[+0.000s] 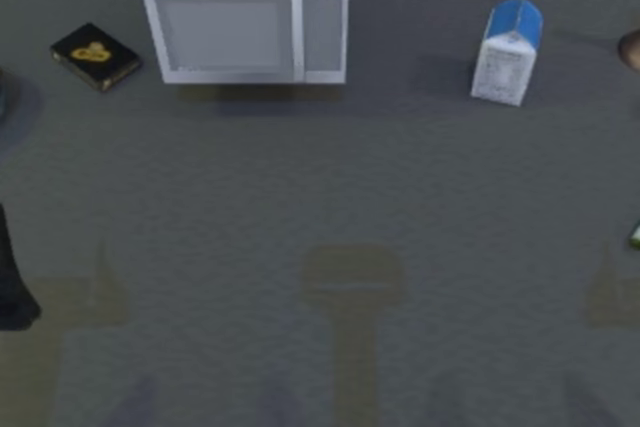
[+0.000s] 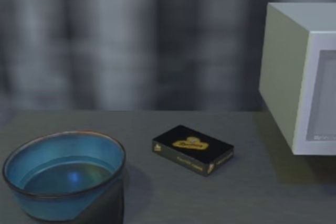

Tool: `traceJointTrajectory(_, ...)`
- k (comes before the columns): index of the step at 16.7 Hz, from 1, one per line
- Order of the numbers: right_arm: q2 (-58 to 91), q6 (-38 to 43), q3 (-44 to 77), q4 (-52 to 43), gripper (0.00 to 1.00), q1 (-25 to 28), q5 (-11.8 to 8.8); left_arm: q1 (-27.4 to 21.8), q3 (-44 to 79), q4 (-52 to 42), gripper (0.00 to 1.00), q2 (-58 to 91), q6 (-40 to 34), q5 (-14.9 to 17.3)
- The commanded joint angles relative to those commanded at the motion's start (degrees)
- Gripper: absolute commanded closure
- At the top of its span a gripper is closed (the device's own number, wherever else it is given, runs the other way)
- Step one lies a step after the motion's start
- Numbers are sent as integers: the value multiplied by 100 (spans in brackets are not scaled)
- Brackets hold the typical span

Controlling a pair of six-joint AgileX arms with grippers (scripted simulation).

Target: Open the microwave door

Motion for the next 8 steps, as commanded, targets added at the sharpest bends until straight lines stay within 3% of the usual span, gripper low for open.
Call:
traceJointTrajectory(4,0,0,0,0,0,0,0,-76,165,-51,0,175,-63,-35)
traceJointTrajectory(8,0,0,0,0,0,0,0,-456,1182,-384,0,1262,-385,-253)
